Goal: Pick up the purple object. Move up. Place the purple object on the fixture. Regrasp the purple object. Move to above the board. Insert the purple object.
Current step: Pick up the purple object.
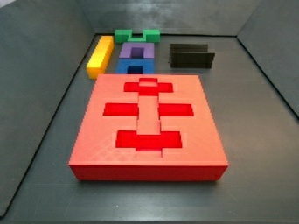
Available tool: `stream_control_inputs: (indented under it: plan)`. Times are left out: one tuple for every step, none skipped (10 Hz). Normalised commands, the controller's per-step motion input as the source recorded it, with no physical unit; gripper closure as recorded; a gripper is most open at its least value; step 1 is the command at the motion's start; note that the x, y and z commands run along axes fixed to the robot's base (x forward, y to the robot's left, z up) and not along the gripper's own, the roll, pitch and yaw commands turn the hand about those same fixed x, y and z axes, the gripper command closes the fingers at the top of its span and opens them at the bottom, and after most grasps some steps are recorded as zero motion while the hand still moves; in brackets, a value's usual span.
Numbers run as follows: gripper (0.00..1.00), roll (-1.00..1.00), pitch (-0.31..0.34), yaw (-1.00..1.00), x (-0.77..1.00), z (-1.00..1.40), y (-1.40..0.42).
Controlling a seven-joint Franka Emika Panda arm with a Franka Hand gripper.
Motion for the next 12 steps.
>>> stream_control_inputs:
  plan:
    - [0.00, 0.01, 0.000, 0.00, 0.06, 0.00, -0.11]
    - [0.00, 0.00, -0.014, -0.19, 0.49, -0.16, -0.35]
    - [0.00, -0.06, -0.217, -0.25, 0.73, -0.63, -0.21]
    - [0.00, -0.03, -0.231, -0.21, 0.78, -0.77, -0.23]
    - [0.00, -0.01, -0.219, -0.17, 0.84, -0.80, -0.21]
    - [0.00, 0.00, -0.154, -0.06, 0.82, -0.92, -0.15]
    - [0.00, 0.04, -0.116, 0.00, 0.65, -1.00, -0.29]
    - [0.00, 0.05, -0.117, 0.01, 0.67, -0.93, -0.32]
    - [0.00, 0.10, -0.084, 0.04, 0.66, -0.89, -0.30]
    - [0.00, 0.16, -0.021, 0.17, 0.43, -0.93, -0.34]
    - [0.00, 0.25, 0.000, 0.20, 0.00, -0.85, -0.33]
    - [0.00, 0.13, -0.026, 0.03, -0.44, -0.36, -0.04]
